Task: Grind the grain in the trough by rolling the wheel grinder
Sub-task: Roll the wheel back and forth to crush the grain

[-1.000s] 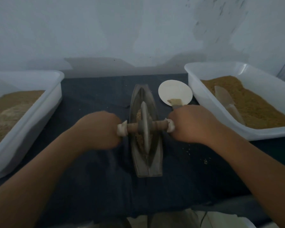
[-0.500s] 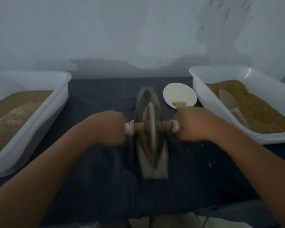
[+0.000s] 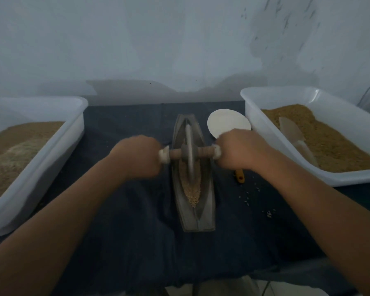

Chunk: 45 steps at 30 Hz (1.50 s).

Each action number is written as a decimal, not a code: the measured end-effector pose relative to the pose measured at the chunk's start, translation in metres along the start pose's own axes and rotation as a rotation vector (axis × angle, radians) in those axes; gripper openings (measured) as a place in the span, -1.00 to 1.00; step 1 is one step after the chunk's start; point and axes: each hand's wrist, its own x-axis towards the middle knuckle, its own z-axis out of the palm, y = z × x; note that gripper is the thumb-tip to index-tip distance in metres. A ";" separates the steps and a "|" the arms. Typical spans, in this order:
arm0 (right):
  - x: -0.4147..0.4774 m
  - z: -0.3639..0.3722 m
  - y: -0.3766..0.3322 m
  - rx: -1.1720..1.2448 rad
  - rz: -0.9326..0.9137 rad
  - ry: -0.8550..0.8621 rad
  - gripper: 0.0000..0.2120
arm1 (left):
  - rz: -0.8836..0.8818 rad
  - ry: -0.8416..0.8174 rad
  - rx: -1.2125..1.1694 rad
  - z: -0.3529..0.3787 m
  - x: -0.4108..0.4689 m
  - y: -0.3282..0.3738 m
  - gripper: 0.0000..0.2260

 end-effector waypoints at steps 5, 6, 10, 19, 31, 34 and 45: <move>-0.023 0.004 0.002 -0.076 -0.056 -0.104 -0.76 | 0.069 0.018 0.037 0.009 -0.025 0.004 -0.81; -0.011 0.003 0.001 -0.087 -0.039 -0.058 -0.75 | 0.035 0.010 0.037 0.006 -0.013 0.004 -0.80; 0.046 0.005 0.002 -0.093 0.060 0.185 -0.73 | -0.066 0.084 -0.030 -0.006 0.041 -0.004 -0.78; -0.017 0.016 0.012 0.040 -0.046 -0.161 -0.77 | 0.010 0.166 0.172 0.008 -0.025 0.012 -0.80; 0.042 -0.003 -0.001 -0.033 0.083 0.134 -0.74 | -0.111 0.075 0.060 -0.020 0.042 0.009 -0.74; -0.001 0.004 0.002 -0.010 -0.006 -0.037 -0.81 | -0.018 0.000 0.059 -0.006 -0.003 0.006 -0.81; 0.060 0.005 0.003 -0.085 0.077 0.286 -0.69 | -0.153 0.108 0.037 -0.017 0.055 0.000 -0.68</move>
